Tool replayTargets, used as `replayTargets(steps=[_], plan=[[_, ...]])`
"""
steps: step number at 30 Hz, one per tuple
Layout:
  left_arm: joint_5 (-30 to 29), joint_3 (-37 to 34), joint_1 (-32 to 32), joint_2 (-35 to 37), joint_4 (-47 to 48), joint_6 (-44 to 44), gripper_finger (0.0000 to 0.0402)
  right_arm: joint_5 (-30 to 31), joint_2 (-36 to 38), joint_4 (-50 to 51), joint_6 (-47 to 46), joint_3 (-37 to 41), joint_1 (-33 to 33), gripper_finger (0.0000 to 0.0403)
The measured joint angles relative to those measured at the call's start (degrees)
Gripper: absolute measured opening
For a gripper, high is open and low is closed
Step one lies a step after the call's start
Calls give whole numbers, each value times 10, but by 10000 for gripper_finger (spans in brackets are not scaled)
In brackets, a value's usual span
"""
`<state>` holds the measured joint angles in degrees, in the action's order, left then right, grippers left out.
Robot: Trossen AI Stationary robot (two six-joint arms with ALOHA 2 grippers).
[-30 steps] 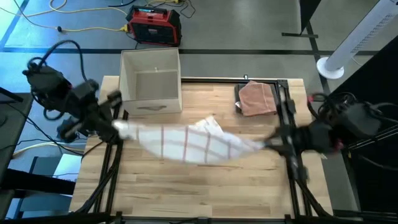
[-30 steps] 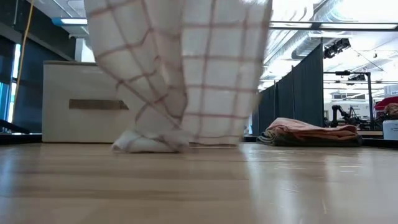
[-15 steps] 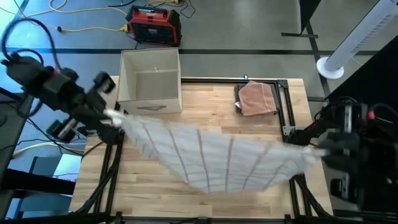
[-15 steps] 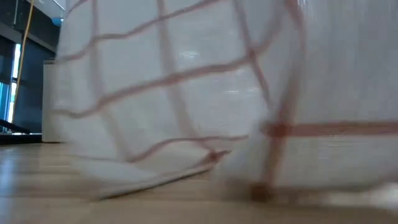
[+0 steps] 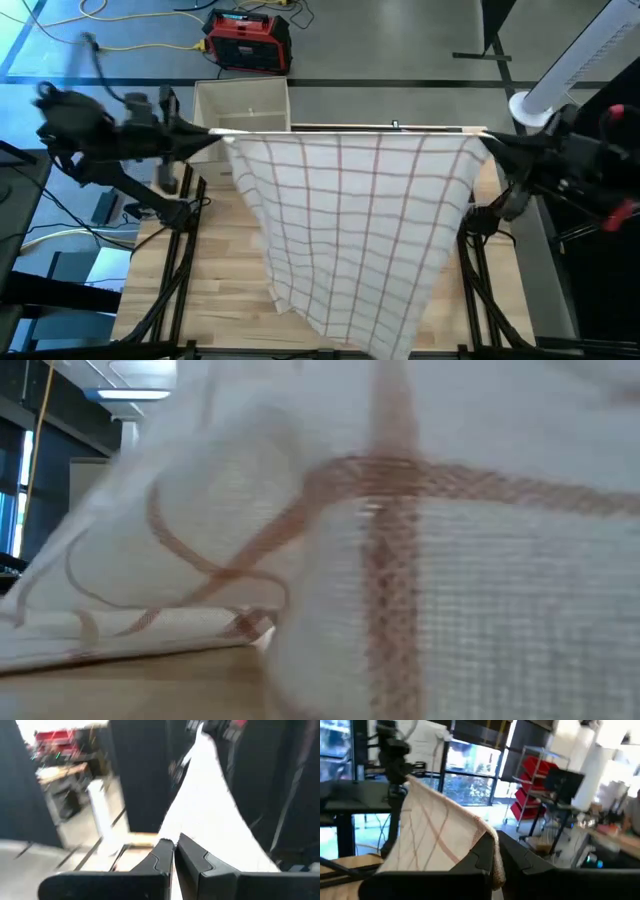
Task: Fold towel
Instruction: Fold the white square towel
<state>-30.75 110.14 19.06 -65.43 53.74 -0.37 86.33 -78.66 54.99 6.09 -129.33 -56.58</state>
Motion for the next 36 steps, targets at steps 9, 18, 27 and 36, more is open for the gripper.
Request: replayTargets(steps=[9,18,27,36], plan=[[6,-112,-85,-9,35,12,0,-39,52,201,-253,93,50,0],[90,-148,-174,-22,20,43,0,-66,74,258,-315,149,80,0],[166,-148,-188,-75,26,23,0,-191,81,341,-535,273,103,0],[164,-148,-190,-140,41,27,0,-251,85,349,-641,391,114,0]])
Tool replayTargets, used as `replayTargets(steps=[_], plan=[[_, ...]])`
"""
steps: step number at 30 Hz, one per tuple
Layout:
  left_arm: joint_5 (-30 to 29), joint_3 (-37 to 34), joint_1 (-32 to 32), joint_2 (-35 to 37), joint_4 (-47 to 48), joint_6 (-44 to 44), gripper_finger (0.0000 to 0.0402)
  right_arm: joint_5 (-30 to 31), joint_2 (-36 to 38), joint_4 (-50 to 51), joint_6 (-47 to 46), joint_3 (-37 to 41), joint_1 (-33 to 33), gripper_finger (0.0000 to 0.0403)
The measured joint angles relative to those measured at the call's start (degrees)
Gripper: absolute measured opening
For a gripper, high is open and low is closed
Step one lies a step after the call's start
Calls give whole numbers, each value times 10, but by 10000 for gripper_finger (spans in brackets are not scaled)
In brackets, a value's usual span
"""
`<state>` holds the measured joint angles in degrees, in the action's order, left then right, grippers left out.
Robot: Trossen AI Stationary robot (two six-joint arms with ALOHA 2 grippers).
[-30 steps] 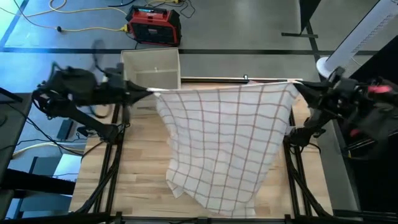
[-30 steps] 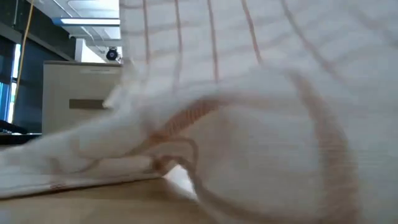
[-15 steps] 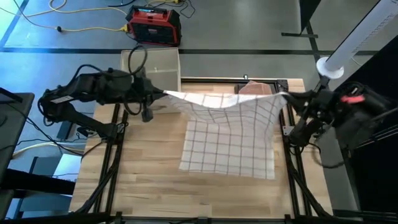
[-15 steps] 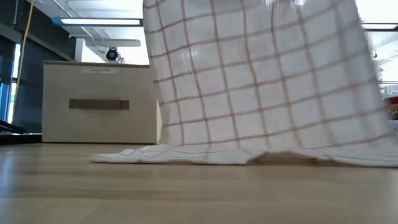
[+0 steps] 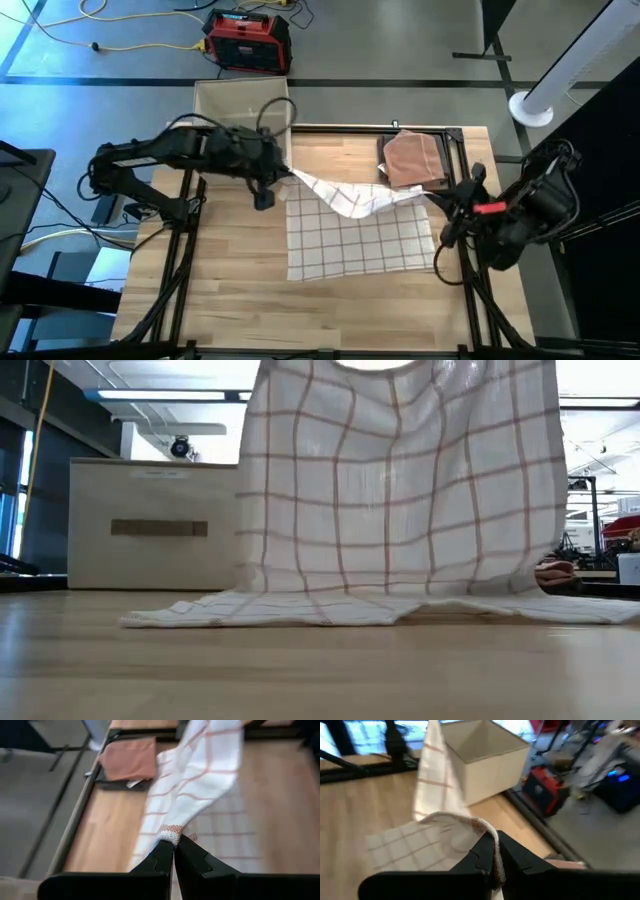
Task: Fold towel
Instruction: Fold the white square towel
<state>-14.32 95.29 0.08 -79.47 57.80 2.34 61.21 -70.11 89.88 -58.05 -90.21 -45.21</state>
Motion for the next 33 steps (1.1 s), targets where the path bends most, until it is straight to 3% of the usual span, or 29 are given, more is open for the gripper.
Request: replayTargets(steps=[6,9,15,25,30,33], plan=[[-121,0,-16,-51,23,51,0,111,10,1,48,84,55,0],[-180,0,-31,-62,17,83,0,174,19,2,129,102,95,0],[-273,-1,-54,-58,-42,128,0,226,53,2,256,101,168,0],[-152,-18,-45,-54,-55,74,0,49,138,1,245,125,201,0],[-127,-85,-20,-57,-38,30,0,-115,184,-8,230,220,202,0],[-113,-123,3,-57,-37,-2,0,-144,198,-11,235,275,202,0]])
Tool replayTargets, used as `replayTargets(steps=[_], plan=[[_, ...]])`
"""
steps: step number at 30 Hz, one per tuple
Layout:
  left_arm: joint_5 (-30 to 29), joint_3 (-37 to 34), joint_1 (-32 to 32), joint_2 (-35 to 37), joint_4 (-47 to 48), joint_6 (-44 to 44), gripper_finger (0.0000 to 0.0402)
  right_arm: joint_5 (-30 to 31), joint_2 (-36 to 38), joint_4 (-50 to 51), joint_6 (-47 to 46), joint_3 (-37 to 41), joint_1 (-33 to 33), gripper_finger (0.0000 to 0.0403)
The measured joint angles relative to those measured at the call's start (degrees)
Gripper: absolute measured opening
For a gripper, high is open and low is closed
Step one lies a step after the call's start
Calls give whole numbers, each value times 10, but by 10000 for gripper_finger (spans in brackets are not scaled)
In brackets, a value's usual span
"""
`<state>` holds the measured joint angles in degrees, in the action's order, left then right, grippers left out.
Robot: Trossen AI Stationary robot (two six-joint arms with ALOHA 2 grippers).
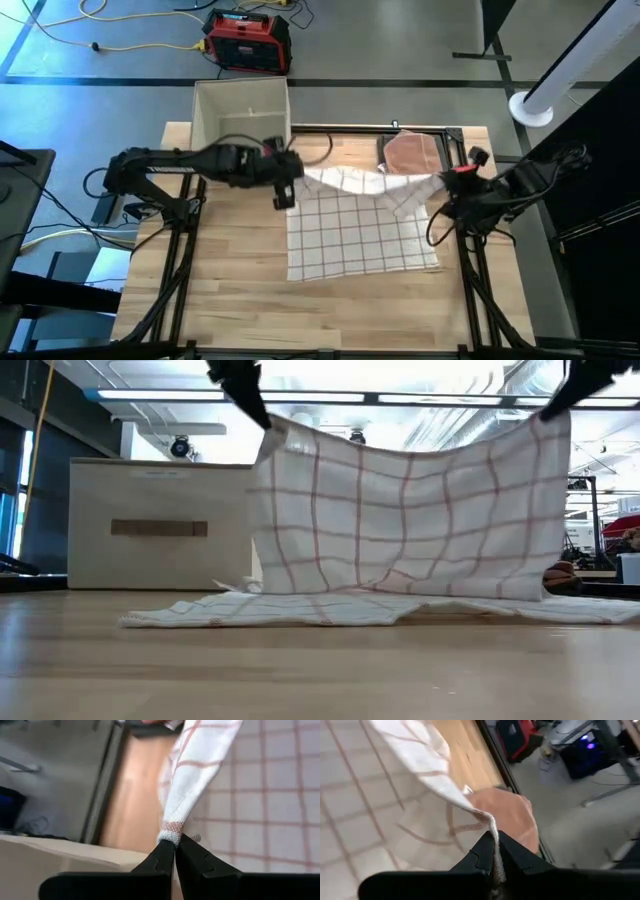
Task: Fold towel
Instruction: Fold the white square towel
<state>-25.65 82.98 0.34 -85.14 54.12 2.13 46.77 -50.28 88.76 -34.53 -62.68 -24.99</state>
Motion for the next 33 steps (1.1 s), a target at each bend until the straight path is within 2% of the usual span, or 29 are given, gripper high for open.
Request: replayTargets(steps=[2,4,10,12,22,24,28,33], plan=[[0,-19,14,0,1,-17,0,30,1,11,0,17,0,0],[-18,-27,23,0,2,-19,0,102,0,12,9,16,0,0],[-208,3,16,0,-23,39,0,364,-2,-17,94,-30,0,0],[-209,18,9,0,-35,67,0,400,-2,-24,105,-51,0,0],[-56,35,0,1,-11,68,0,116,-3,-24,136,-52,0,0],[-37,26,7,1,2,48,0,66,-5,-25,134,-33,0,0],[-1,-1,39,0,30,0,0,-8,-11,-24,125,11,0,0],[39,-20,71,0,30,-46,0,-35,-19,-29,67,39,0,0]])
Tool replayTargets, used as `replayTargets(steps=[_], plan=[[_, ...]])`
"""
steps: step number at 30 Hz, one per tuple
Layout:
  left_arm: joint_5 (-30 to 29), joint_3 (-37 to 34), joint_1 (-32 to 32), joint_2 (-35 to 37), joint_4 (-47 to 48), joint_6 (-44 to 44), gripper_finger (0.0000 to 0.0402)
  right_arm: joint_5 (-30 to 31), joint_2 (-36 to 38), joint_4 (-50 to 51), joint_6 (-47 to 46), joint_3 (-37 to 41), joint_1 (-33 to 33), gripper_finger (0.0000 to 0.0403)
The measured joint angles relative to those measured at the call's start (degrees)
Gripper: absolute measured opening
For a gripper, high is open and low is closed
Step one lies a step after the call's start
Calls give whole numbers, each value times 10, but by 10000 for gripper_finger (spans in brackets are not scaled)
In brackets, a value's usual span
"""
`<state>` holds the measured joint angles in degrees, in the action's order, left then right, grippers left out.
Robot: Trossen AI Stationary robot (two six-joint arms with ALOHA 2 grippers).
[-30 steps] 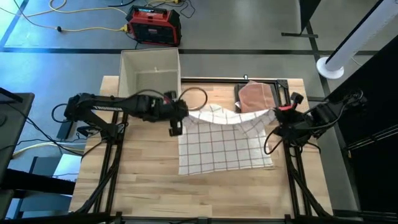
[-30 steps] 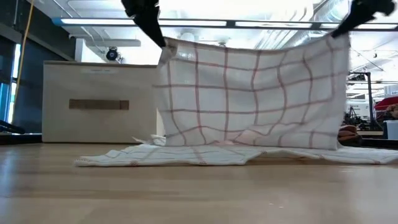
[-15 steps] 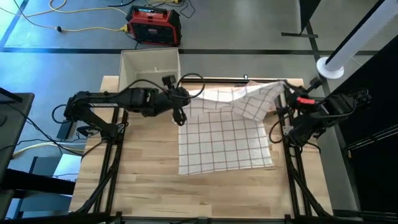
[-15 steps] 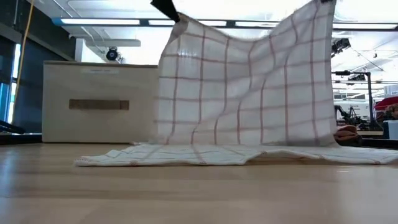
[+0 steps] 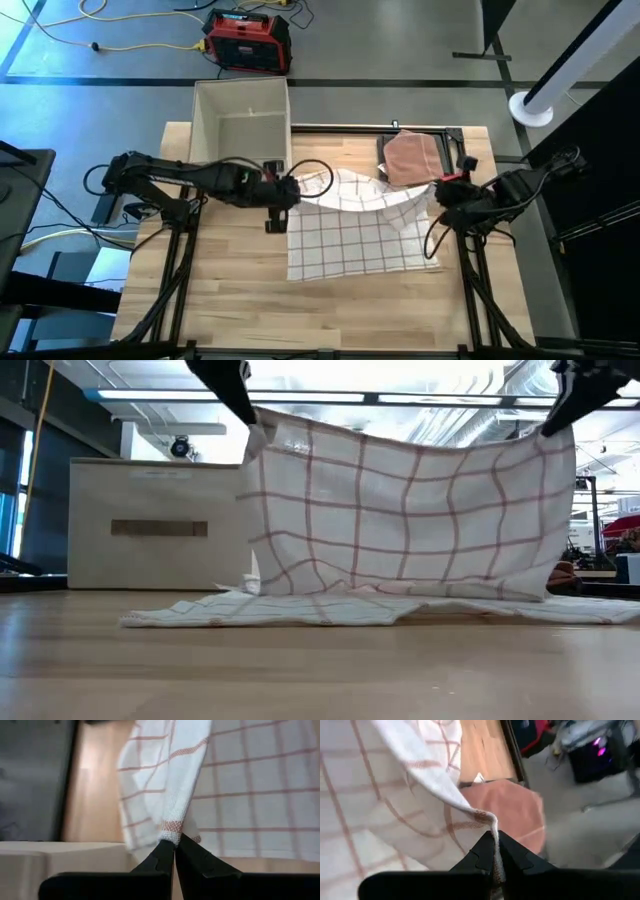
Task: Fold towel
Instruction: Fold the white square towel
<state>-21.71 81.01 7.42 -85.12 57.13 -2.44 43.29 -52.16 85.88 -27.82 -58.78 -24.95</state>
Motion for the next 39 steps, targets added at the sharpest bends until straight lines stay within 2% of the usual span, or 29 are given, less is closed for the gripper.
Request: replayTargets(steps=[2,8,10,20,26,30,33,39], plan=[[32,0,4,0,0,-38,0,-25,-3,-26,-45,-2,3,0],[202,-13,15,-4,-35,-163,0,-185,-16,-126,-132,-2,-4,0],[181,-46,29,-7,-77,-193,0,-203,-29,-137,-164,20,-15,0],[24,-229,91,-29,-300,-339,0,-164,-81,-287,-367,201,-47,0],[-61,-270,99,-87,-360,-373,0,-150,-112,-376,-462,283,-47,0],[-55,-278,99,-135,-378,-375,0,-155,-143,-413,-497,311,-47,0],[-18,-278,100,-167,-390,-380,0,-202,-167,-483,-488,329,-56,0],[55,-275,148,-169,-373,-392,0,-239,-223,-570,-532,315,-134,0]])
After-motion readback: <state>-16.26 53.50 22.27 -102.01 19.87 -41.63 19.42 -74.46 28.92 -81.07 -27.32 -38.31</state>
